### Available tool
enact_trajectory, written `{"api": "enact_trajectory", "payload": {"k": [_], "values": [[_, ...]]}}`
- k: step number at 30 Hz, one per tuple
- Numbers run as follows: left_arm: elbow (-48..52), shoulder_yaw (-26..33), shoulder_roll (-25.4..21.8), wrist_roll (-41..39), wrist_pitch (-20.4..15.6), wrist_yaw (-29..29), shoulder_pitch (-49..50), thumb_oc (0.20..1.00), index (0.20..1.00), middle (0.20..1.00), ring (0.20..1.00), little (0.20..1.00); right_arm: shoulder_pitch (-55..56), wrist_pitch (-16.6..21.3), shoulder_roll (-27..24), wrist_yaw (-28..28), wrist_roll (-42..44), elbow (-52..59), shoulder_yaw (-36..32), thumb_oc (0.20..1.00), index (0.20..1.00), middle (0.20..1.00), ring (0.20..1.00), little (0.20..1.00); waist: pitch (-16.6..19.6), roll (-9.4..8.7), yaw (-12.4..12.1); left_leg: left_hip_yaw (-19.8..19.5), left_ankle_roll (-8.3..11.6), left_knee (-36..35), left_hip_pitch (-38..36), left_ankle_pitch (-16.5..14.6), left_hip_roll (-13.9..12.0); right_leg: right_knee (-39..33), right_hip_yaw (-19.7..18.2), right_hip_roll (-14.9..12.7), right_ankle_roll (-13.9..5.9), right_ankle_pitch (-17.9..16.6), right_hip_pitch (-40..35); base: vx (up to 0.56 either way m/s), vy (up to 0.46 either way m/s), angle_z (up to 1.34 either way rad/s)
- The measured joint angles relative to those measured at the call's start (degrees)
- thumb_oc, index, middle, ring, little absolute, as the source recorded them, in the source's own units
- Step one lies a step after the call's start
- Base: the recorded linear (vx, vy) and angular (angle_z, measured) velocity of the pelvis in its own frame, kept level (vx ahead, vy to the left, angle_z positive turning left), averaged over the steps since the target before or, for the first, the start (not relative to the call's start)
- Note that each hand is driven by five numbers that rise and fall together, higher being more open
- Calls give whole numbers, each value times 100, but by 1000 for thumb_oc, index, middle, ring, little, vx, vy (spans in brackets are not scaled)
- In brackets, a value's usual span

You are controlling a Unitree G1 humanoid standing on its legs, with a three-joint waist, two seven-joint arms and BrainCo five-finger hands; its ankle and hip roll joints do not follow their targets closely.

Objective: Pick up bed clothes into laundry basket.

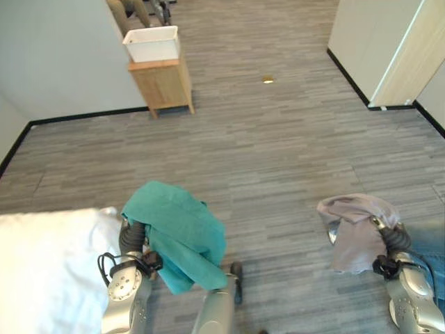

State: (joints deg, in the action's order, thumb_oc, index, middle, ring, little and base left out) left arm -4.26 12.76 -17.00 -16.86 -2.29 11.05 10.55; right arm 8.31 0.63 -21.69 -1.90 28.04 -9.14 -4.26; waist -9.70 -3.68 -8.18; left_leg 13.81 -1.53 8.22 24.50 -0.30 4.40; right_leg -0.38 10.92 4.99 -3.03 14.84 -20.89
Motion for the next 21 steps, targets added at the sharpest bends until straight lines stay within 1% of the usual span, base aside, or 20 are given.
{"api": "enact_trajectory", "payload": {"k": [1,2,3,4,5,6,7,8,10,11,12,13,14,15,16,17,18,19,20,21], "values": [[0,129,94,125,8,8,81,200,200,200,200,200,-44,-61,-161,31,-3,5,224,200,200,200,200,200,76,65,-66,531,-160,-13,-210,-137,-19,73,-111,105,-69,41,-255,922,68,-46],[-2,148,114,232,26,28,115,200,200,200,200,200,-69,-190,-293,67,-50,91,445,200,200,200,200,200,122,102,-80,650,-402,196,-394,-320,-49,283,-116,172,-149,96,-328,386,90,-43],[-135,219,71,403,70,40,58,200,200,200,200,200,-159,-364,-338,202,-99,185,890,200,200,200,200,200,124,9,-140,583,-1020,541,-632,10,-86,1774,2,46,-194,301,-82,387,120,-16],[-146,203,45,476,169,37,108,200,200,200,200,200,-55,-406,-223,385,-113,248,1148,200,200,200,200,200,285,-150,-139,506,-1064,473,-804,180,-69,3223,178,-286,-344,167,452,375,129,-10],[-148,111,-58,485,185,40,117,200,200,200,200,200,19,-404,-63,543,-113,306,1266,200,200,200,200,200,467,-441,-199,468,-1038,285,-1038,185,135,4348,159,-641,-404,-14,1043,587,162,20],[-146,92,-5,481,205,18,21,200,200,200,200,200,-4,-416,60,615,-117,489,1267,200,200,200,200,200,463,-474,-184,260,-1153,335,-1292,-142,272,5099,165,-946,-480,-152,1520,873,76,51],[-151,-7,51,480,238,93,-148,200,200,200,200,200,-414,-408,187,621,-120,514,1317,200,200,200,200,200,392,-348,-52,-23,-1169,512,-1539,-566,404,6595,78,-1500,-544,-616,2447,847,-17,102],[-170,-186,69,471,255,100,-314,200,200,200,200,200,-545,-424,220,623,-137,487,1323,200,200,200,200,200,310,-154,51,-408,-1124,425,-1812,-636,418,6568,163,-1601,-413,-367,2734,819,-133,134],[-78,-305,104,459,243,96,-629,200,200,200,200,200,-732,-444,149,664,-295,489,1356,200,200,200,200,200,112,244,92,-1028,-932,-83,-2461,-500,308,5538,260,-1669,-293,-104,3358,459,-185,147],[-11,-300,48,456,237,99,-727,200,200,200,200,200,-781,-444,97,693,-305,490,1362,200,200,200,200,200,75,296,124,-1280,-863,-219,-2647,-515,288,4920,249,-1747,-296,-122,3583,569,-292,139],[47,-283,-33,456,224,102,-782,200,200,200,200,200,-813,-444,63,724,-308,472,1358,200,200,200,200,200,57,281,152,-1323,-810,-350,-2842,-544,279,4379,171,-1836,-340,-166,3786,823,-400,199],[82,-272,-185,443,219,150,-876,200,200,200,200,200,-737,-442,4,713,-310,484,1361,200,200,200,200,200,61,205,227,-1920,-416,-429,-3194,-783,281,2159,5,-1908,-331,-444,3795,584,-302,189],[109,-237,-242,439,206,168,-849,200,200,200,200,200,-739,-443,12,712,-312,432,1367,200,200,200,200,200,35,166,271,-1845,-403,-544,-3440,-849,238,1541,-179,-1846,-365,-773,3805,600,-304,199],[96,-201,-266,439,201,171,-794,200,200,200,200,200,-713,-446,22,716,-312,380,1381,200,200,200,200,200,50,100,345,-1891,-315,-631,-3679,-903,208,1385,-489,-1795,-434,-1069,3889,345,-194,136],[53,-239,-269,438,202,188,-783,200,200,200,200,200,-627,-456,18,706,-315,365,1365,200,200,200,200,200,57,53,353,-2067,-224,-620,-3847,-978,123,977,-1206,-1530,-510,-1278,3818,382,-257,129],[49,-275,-270,438,202,192,-785,200,200,200,200,200,-605,-493,18,699,-320,356,1363,200,200,200,200,200,79,-2,353,-2173,-145,-602,-3955,-1028,64,734,-1625,-1404,-495,-1401,3778,191,-136,135],[54,-383,-342,441,193,196,-808,200,200,200,200,200,-550,-523,26,703,-323,354,1323,200,200,200,200,200,86,-185,368,-2282,-43,-491,-4098,-1092,64,482,-1719,-1340,-275,-1676,3718,486,-517,179],[29,-576,-299,440,192,158,-746,200,200,200,200,200,-411,-543,21,722,-327,329,1197,200,200,200,200,200,227,-397,449,-2569,286,-350,-4303,-1342,26,620,-1829,-1203,-250,-2386,3597,531,-651,204],[96,-822,-8,454,249,93,-614,200,200,200,200,200,-171,-577,-24,714,-323,353,868,200,200,200,200,200,235,-84,353,-2745,386,225,-4091,-1369,-446,1211,-1399,-946,-96,-2084,3553,520,-655,166],[179,-849,53,448,245,9,-573,200,200,200,200,200,-178,-614,-112,748,-323,347,857,200,200,200,200,200,215,-31,313,-2701,487,657,-3930,-1276,-574,1476,-1201,-816,121,-1927,3608,308,-402,86]]}}
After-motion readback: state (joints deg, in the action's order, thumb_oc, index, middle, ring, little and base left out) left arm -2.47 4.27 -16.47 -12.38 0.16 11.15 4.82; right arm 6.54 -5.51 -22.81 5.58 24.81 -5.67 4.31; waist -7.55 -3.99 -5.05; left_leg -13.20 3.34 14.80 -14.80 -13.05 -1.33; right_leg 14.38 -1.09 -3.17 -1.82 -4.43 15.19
